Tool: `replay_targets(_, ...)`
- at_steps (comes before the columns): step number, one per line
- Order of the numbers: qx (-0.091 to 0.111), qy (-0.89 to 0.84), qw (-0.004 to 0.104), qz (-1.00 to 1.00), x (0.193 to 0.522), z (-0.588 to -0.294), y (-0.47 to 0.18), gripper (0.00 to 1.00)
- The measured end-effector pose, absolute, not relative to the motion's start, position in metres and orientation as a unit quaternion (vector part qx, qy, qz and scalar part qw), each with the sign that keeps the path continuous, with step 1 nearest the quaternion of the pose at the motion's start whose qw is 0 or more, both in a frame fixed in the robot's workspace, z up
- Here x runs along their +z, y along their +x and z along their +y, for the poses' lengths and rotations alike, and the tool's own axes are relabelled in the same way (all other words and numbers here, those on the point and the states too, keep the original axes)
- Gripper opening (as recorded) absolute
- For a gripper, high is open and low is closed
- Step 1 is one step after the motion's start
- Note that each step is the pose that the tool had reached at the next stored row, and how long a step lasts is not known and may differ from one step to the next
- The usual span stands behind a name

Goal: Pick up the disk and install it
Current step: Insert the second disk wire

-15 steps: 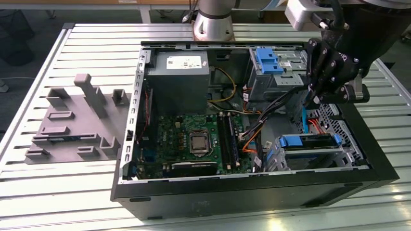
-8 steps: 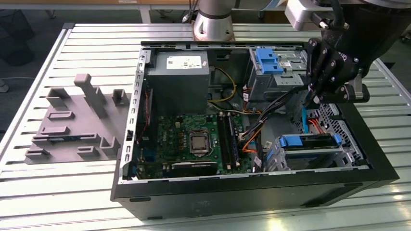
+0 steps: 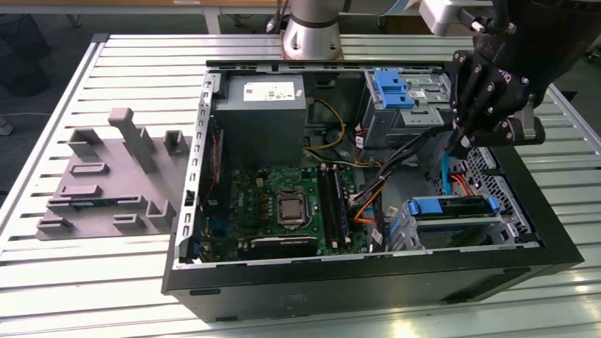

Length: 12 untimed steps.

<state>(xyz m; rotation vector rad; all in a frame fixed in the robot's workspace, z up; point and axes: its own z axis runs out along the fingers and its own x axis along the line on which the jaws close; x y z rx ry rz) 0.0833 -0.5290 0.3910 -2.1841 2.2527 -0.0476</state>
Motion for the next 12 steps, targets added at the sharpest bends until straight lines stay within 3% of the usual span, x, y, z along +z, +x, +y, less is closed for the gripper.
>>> replay_targets(6, -0.018, -0.690, -0.001, 0.724, 0.391, -0.524, 0.088, 0.11)
replay_targets(12, -0.033, -0.688, -0.015, 0.725, 0.391, -0.516, 0.091, 0.11)
